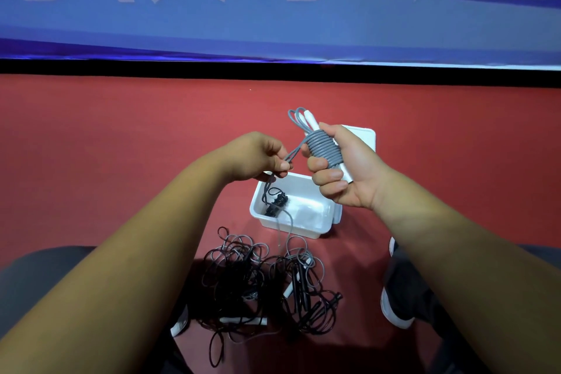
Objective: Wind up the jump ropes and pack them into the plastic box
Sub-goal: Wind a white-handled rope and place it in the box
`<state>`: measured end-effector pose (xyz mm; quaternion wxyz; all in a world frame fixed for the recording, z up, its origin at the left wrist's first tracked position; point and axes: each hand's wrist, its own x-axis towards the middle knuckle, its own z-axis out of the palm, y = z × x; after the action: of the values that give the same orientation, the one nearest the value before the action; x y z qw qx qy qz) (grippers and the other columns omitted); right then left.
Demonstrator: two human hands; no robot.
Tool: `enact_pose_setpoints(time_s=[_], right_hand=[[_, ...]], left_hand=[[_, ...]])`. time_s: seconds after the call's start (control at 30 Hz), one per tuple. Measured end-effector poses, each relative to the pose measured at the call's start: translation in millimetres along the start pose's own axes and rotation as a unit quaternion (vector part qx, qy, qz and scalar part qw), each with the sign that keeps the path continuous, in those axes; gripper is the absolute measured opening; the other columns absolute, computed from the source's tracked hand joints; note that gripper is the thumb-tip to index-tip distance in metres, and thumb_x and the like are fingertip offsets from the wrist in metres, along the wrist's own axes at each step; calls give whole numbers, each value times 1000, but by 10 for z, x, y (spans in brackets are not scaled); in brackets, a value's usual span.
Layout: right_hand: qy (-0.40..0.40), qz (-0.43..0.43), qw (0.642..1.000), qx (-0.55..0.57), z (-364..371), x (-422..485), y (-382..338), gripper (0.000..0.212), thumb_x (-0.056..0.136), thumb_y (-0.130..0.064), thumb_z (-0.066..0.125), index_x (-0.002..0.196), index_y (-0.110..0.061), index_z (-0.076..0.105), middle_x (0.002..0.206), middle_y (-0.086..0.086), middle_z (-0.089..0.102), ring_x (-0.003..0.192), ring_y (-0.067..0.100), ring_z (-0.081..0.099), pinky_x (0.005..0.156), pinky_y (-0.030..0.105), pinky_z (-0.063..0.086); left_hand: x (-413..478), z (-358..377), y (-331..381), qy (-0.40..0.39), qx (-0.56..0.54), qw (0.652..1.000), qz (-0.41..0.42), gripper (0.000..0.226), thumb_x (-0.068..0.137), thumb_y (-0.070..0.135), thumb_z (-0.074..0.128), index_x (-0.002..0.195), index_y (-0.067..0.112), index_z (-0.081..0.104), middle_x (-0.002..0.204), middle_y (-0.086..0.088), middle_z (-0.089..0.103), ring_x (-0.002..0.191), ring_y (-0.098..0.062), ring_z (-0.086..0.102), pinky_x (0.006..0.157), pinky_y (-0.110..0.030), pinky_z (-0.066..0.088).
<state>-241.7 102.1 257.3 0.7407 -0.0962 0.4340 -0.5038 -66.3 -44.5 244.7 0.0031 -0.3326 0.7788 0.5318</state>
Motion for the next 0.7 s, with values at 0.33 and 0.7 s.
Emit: enact_pose_setpoints(time_s=[0.33,0.7], right_hand=[[-181,135,967,-116,22,-64,139,58,101,-59,47,142,-23,68,61,-5,38,40,5,19,34,15,16],[-6,129,970,-207,-34,54,229,51,100,-68,54,117,-23,70,76,1,53,51,6,37,39,15,24]], left_hand=[[-99,-36,97,52,93,988,113,23,91,-3,62,96,15,75,92,-1,76,74,-3,62,72,-20,50],[-73,-134,271,46,98,986,129,17,93,5,73,96,20,82,89,8,79,85,-6,71,84,-24,55]])
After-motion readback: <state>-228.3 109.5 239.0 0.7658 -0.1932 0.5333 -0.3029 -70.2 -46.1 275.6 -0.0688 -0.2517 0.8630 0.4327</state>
